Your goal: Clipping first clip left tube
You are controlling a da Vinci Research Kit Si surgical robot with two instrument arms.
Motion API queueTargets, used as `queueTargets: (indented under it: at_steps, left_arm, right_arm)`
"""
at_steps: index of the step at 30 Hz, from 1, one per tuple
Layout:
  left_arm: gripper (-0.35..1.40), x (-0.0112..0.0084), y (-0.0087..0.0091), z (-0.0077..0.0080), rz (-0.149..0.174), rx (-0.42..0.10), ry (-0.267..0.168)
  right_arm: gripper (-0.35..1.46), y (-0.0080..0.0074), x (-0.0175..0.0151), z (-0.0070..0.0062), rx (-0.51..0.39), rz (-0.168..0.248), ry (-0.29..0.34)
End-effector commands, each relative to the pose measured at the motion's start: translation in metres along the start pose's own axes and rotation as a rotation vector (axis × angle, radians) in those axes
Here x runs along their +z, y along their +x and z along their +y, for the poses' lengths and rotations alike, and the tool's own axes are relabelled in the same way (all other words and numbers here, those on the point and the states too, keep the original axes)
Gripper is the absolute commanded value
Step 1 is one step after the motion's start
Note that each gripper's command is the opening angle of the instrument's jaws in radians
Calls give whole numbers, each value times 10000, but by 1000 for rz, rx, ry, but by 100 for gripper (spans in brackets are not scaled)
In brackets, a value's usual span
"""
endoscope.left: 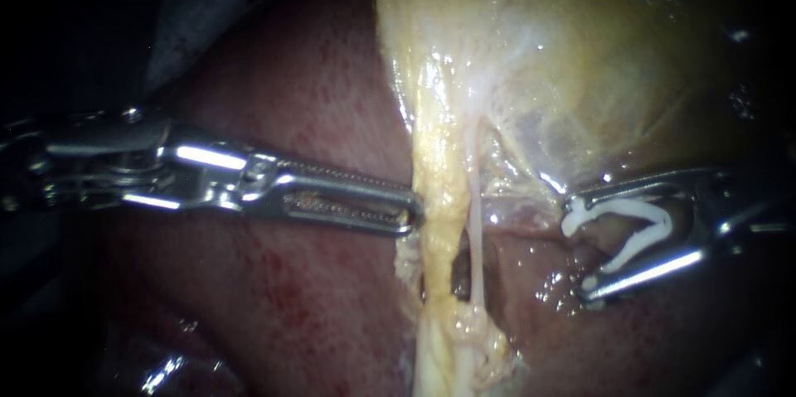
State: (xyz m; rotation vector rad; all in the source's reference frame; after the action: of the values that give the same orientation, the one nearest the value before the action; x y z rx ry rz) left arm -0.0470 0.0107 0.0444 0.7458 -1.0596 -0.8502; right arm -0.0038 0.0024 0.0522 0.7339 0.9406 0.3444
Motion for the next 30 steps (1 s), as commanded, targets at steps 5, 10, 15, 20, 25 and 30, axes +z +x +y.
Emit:
queueTargets:
  at_steps: [5,10,15,20,25,30]
  left_arm:
    - [-35,-2,0,-2,1,0,1]
    - [-35,-17,2,-14,4,-2,8]
    - [-35,-33,6,-20,8,-1,17]
    - [-35,-51,2,-28,2,-4,12]
    - [-35,-66,-3,-37,-5,-9,11]
    - [-35,-67,-3,-45,-8,-10,11]
  right_arm:
    - [56,1,1,-1,0,0,-1]
    - [56,3,5,-2,1,1,-2]
    - [56,5,10,-4,2,1,-5]
    - [57,9,17,-7,3,2,-8]
    - [58,11,23,-8,4,3,-12]
    - [58,11,34,-9,3,4,-18]
